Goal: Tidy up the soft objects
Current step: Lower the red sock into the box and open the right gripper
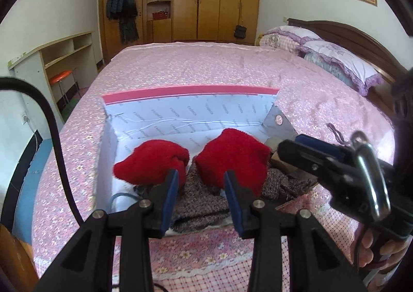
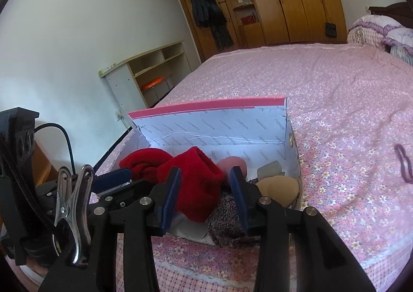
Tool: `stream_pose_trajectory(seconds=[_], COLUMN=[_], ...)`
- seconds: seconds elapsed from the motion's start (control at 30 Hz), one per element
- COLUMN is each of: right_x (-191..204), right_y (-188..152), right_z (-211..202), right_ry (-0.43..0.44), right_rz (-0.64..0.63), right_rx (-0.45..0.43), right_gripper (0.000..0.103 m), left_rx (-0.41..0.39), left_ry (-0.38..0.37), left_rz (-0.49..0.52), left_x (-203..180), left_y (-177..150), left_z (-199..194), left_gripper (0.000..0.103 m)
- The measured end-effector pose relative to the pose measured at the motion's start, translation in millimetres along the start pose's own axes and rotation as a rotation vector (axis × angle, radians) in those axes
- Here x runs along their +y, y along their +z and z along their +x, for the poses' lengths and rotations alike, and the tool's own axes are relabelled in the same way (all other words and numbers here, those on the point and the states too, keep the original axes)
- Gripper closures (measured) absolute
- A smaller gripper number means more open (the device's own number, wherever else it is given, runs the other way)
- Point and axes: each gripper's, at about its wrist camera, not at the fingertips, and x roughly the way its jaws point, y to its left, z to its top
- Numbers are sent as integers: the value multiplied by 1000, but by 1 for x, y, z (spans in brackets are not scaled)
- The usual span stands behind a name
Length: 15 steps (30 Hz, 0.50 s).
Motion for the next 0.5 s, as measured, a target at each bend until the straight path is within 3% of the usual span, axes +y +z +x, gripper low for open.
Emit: stream_pose_trajectory(seconds=[0.5], right_x=[43], right_y=[-26], right_z=[-48], right_ry=[-4], right_rz=[-85], right_rx=[-54], right_gripper=[62], left_rx=[-10], left_ry=[88], left_rz=[-90], left_x=[24], left_y=[-21], left_z=[-52], left_gripper=[61])
